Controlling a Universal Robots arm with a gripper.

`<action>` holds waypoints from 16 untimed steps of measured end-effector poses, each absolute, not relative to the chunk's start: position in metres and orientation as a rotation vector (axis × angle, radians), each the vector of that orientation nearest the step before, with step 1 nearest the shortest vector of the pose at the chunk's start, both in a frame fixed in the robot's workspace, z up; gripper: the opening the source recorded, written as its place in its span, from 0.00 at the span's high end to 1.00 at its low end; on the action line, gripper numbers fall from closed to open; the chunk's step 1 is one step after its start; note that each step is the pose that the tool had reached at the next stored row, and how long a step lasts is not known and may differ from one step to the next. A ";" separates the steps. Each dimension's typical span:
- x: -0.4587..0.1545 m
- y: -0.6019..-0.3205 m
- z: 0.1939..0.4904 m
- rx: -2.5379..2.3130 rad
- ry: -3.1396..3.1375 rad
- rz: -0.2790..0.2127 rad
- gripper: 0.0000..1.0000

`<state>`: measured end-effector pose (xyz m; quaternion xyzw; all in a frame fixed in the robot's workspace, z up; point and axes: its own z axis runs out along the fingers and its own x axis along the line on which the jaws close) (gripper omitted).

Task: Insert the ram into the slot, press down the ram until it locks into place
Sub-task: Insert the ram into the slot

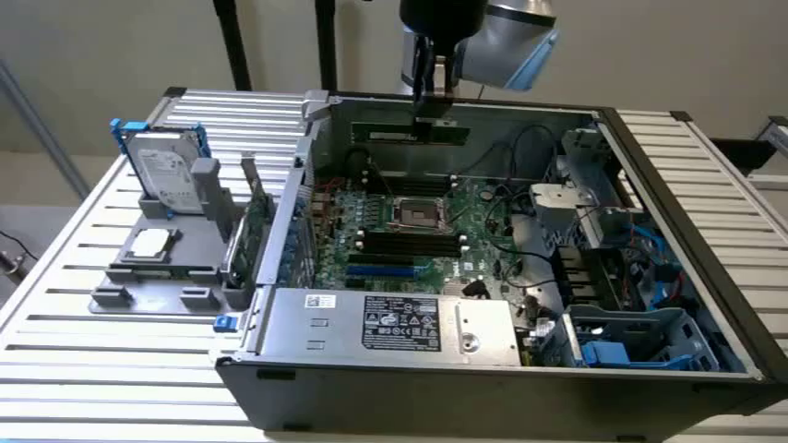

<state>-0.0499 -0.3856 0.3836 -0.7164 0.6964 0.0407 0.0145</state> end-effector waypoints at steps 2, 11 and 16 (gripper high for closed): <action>-0.050 -0.386 0.384 -2.230 2.167 0.128 0.87; -0.050 -0.386 0.384 -2.227 2.165 0.132 0.87; -0.050 -0.386 0.384 -2.227 2.164 0.133 0.87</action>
